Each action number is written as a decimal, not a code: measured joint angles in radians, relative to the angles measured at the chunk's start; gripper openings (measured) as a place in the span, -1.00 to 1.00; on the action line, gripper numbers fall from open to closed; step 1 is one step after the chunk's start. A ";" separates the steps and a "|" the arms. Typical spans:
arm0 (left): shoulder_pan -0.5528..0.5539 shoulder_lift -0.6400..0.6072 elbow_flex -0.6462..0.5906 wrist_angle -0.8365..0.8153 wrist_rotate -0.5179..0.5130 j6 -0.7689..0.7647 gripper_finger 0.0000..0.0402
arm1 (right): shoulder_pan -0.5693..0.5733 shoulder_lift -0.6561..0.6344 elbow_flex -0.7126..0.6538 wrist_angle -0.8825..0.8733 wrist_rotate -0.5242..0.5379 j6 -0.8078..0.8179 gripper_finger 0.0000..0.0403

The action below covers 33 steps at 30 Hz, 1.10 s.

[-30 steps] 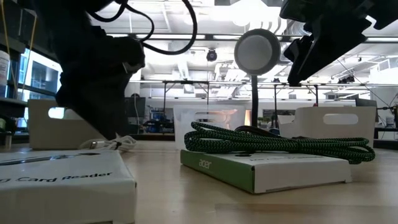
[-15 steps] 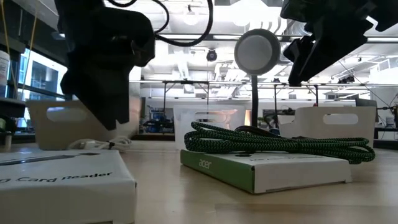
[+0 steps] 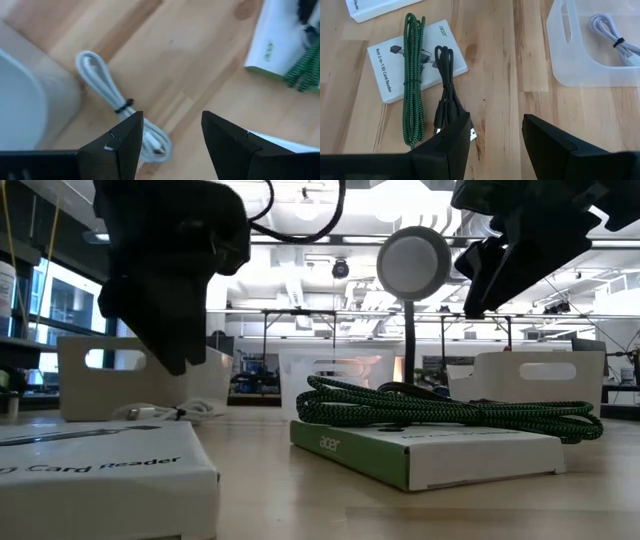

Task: Pick and place items into bin
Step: Adjust the gray bin

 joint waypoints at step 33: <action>0.034 0.010 -0.039 -0.227 -0.082 -0.186 -0.06 | 0.000 0.000 0.000 -0.034 -0.010 0.017 -0.16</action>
